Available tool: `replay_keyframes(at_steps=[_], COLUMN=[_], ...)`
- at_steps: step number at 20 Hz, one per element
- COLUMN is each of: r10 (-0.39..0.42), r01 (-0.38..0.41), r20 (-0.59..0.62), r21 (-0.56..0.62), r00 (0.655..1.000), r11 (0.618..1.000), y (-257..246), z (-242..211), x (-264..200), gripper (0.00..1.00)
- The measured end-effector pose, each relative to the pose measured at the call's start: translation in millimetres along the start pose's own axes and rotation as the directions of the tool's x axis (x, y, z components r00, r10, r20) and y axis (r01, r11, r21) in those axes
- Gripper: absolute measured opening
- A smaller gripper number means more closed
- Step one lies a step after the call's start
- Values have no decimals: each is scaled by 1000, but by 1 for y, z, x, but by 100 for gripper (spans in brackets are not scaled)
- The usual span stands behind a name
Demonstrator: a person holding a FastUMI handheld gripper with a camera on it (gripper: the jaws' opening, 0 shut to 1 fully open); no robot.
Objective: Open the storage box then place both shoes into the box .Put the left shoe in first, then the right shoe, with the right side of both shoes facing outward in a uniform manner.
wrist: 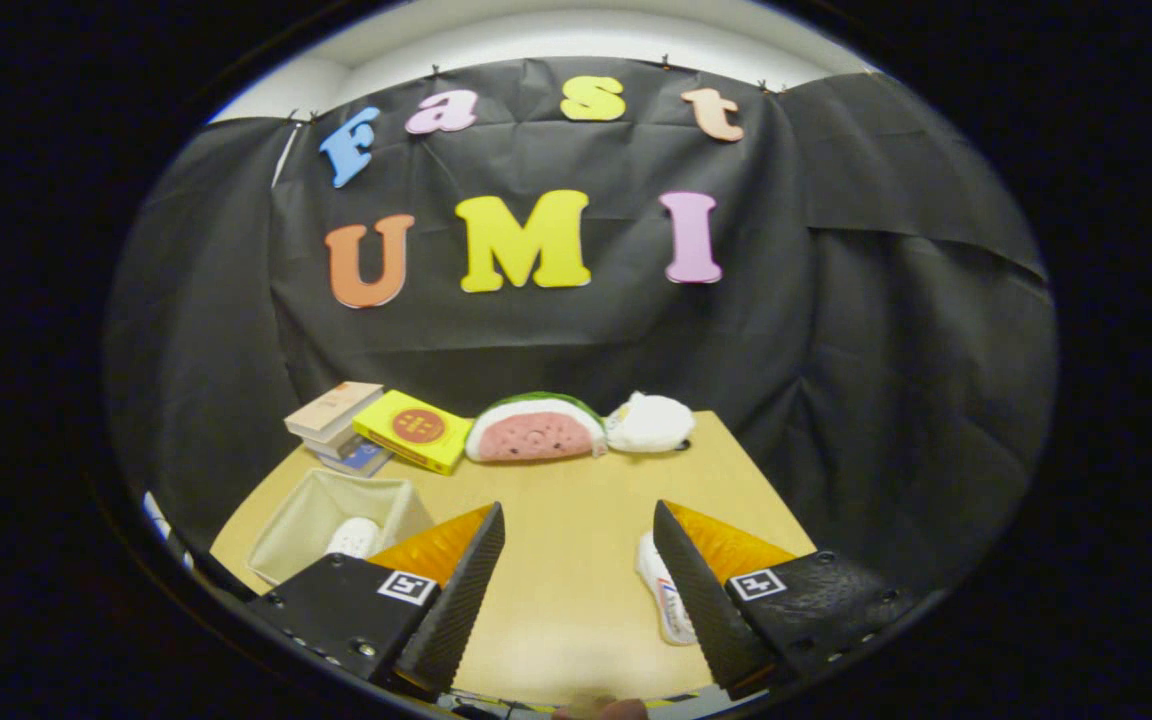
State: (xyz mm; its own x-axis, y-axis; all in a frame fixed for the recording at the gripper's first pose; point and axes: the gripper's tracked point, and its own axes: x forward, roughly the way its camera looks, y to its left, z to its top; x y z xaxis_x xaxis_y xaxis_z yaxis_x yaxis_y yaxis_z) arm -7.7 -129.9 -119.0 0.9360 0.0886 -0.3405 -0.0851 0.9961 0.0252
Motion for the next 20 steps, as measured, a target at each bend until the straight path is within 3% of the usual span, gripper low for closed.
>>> replay_keyframes(at_steps=[4,8,13,20], r10=[-62,-17,29,62], r01=[63,16,-36,-73], r20=[-139,-320,-450,-542], r21=[3,-6,-8,1], r00=[988,947,893,838], r11=[998,1000,999,997], y=[-86,-131,-156,-157], z=[-50,-109,-164,-194], x=[32,75,136,179], gripper=[91,91,91,91])
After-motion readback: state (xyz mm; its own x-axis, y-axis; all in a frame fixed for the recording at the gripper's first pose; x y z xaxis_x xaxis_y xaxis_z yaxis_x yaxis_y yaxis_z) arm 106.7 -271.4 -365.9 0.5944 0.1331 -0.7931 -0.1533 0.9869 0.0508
